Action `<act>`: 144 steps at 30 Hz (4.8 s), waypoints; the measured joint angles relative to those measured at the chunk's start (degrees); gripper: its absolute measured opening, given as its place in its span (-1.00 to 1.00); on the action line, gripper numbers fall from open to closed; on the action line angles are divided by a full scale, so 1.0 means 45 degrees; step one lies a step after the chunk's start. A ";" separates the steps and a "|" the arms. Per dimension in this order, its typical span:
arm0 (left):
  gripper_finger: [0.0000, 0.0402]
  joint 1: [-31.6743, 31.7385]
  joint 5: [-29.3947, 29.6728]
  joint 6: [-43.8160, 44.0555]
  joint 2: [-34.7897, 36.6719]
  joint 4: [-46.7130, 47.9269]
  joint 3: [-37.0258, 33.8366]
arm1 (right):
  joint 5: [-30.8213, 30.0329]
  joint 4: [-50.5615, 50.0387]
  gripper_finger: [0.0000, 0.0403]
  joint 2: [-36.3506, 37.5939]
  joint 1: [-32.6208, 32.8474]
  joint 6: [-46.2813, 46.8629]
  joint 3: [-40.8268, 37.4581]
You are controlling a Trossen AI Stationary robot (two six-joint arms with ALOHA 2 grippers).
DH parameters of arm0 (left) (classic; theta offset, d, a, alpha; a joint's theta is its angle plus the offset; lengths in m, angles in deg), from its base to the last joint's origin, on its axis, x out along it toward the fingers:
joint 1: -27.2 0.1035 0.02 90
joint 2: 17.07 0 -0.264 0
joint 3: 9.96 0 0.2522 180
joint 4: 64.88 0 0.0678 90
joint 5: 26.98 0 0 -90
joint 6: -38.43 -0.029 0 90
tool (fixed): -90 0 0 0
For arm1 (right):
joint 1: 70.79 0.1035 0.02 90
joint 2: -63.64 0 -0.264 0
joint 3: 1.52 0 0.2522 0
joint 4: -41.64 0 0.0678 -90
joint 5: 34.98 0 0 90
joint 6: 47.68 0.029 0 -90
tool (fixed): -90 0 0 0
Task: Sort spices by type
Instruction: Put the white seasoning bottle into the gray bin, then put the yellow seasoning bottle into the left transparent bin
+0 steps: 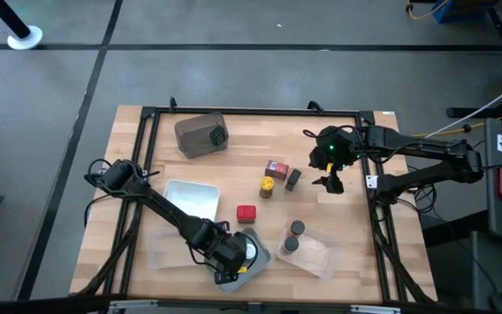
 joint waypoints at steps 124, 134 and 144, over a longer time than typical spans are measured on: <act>0.44 0.3210 0.1284 -0.2413 0.2996 -0.3822 0.0670 | -0.0141 -0.1759 0.49 0.0454 -0.0005 0.0010 0.0000; 0.44 0.4956 0.3706 -0.2650 0.2991 -0.3842 0.0140 | -0.0492 -0.2374 0.49 0.1810 -0.0005 0.0002 0.0000; 0.44 0.5600 0.3709 -0.2560 0.2303 -0.4248 -0.0698 | -0.1101 -0.2509 0.49 0.3131 0.0005 0.0033 -0.0005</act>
